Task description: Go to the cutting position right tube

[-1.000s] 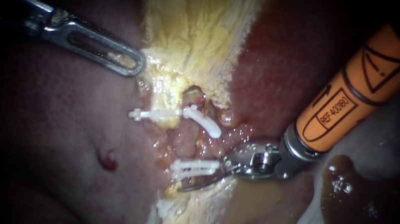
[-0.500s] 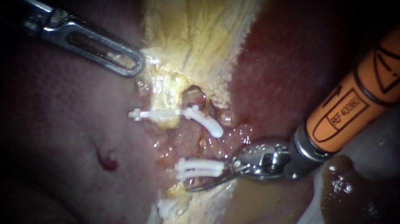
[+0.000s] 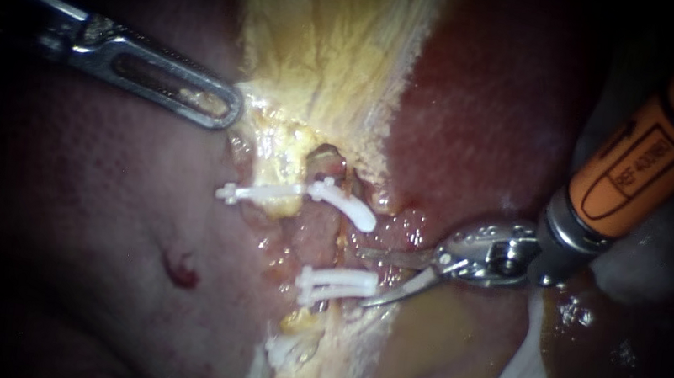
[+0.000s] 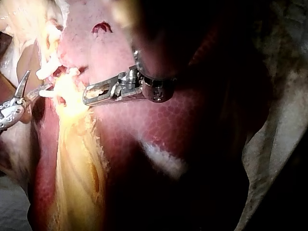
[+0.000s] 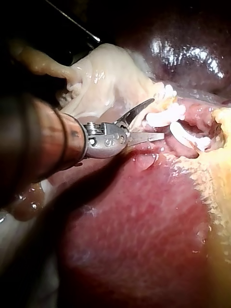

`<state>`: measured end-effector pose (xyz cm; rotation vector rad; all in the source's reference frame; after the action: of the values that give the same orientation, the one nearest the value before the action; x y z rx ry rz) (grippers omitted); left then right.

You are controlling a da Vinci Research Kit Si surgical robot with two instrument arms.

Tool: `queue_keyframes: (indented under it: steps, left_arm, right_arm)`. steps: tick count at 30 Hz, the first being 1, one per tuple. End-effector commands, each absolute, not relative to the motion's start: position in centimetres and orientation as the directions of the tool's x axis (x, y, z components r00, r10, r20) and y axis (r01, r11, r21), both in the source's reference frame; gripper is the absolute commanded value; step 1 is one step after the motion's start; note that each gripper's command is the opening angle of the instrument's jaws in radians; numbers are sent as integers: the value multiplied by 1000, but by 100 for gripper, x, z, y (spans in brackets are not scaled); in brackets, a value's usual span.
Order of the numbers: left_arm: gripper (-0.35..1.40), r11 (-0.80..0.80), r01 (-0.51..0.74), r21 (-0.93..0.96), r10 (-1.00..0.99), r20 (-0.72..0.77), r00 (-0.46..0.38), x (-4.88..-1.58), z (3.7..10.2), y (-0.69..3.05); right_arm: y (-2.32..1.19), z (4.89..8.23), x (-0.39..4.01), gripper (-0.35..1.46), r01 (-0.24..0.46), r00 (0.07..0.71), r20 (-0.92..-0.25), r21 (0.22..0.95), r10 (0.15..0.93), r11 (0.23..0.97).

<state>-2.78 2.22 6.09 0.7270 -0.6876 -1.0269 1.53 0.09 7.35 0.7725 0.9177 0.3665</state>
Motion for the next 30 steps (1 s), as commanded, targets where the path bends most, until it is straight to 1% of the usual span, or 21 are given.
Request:
queue_keyframes:
  steps: [1,11,30]
  left_arm:
    - [-35,335,499,799,-919,162,359,-278,609,222]
    - [-35,335,500,799,-919,162,359,-278,609,222]
    - [-35,335,500,799,-920,162,358,-279,609,222]
  right_arm:
    - [10,735,153,145,32,573,-571,733,588,680]
    - [13,740,156,145,30,565,-572,734,594,679]
    - [18,745,171,145,32,528,-583,740,618,672]
